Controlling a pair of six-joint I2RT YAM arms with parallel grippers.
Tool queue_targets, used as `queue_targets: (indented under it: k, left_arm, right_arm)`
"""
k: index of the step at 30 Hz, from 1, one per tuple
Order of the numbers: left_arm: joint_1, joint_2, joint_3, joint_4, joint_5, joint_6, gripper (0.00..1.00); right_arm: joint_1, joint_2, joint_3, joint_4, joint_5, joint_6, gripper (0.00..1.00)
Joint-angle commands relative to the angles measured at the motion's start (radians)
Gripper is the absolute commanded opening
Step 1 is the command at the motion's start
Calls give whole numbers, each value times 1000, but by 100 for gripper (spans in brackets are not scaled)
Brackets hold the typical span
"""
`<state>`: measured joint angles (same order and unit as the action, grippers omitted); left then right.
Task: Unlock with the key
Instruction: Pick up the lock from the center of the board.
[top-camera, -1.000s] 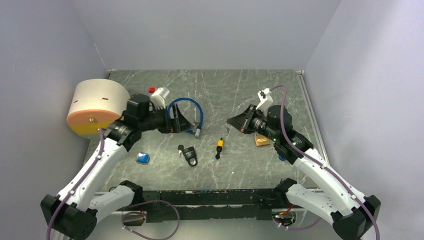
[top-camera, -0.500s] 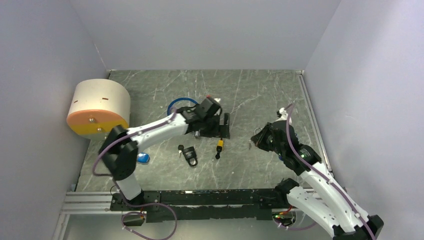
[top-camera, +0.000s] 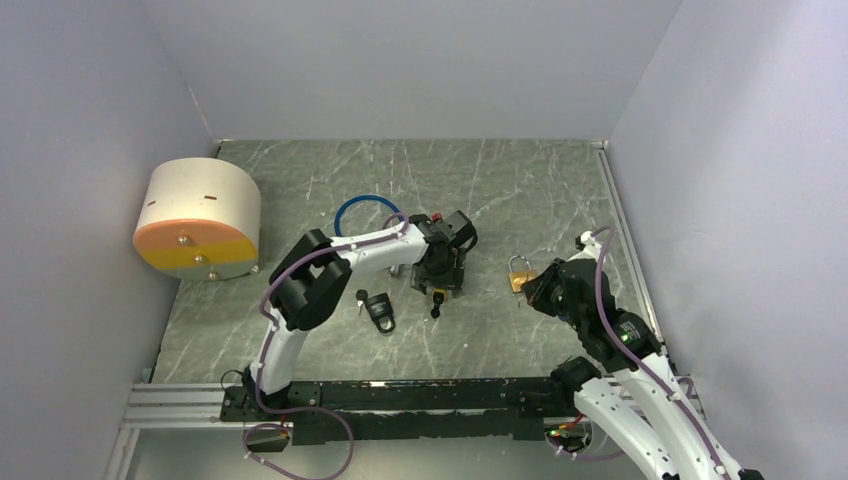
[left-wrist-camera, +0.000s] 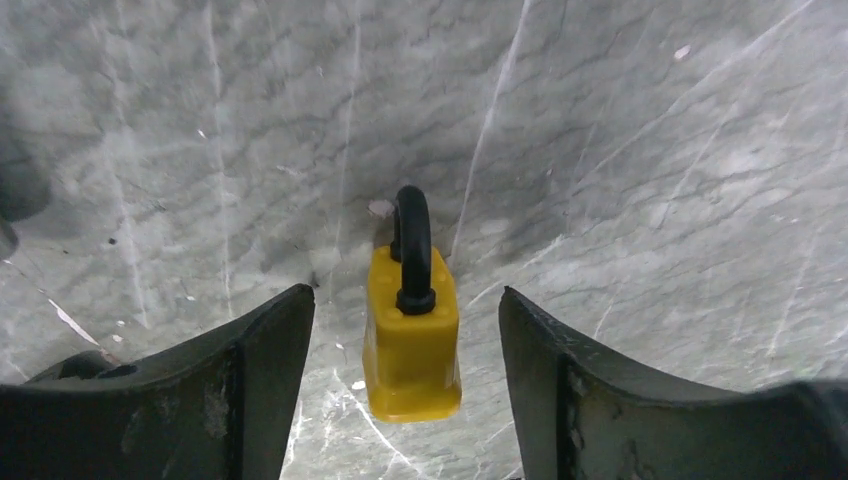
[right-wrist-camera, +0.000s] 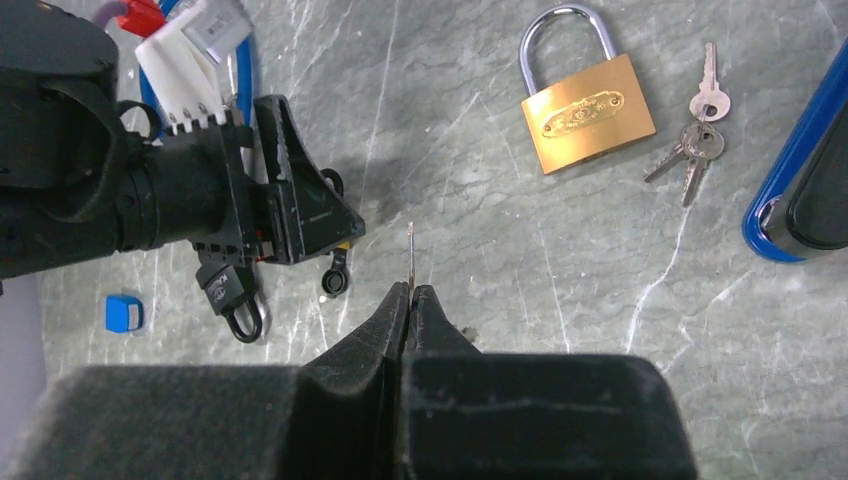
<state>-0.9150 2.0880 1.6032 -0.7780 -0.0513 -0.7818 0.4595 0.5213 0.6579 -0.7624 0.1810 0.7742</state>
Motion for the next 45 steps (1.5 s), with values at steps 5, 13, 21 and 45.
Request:
queue_targets:
  k: [5, 13, 21, 45]
  left_arm:
    - [-24, -7, 20, -43, 26, -20, 53]
    - [0, -23, -3, 15, 34, 60, 62]
    - [17, 7, 8, 47, 75, 55, 30]
    - [395, -563, -172, 832, 802, -105, 3]
  right_arm:
    - [-2, 3, -3, 37, -13, -25, 0]
    - [-3, 19, -33, 192, -40, -74, 0]
    - [-2, 31, -44, 207, -76, -77, 0]
    - [-7, 126, -14, 1046, -780, -218, 0]
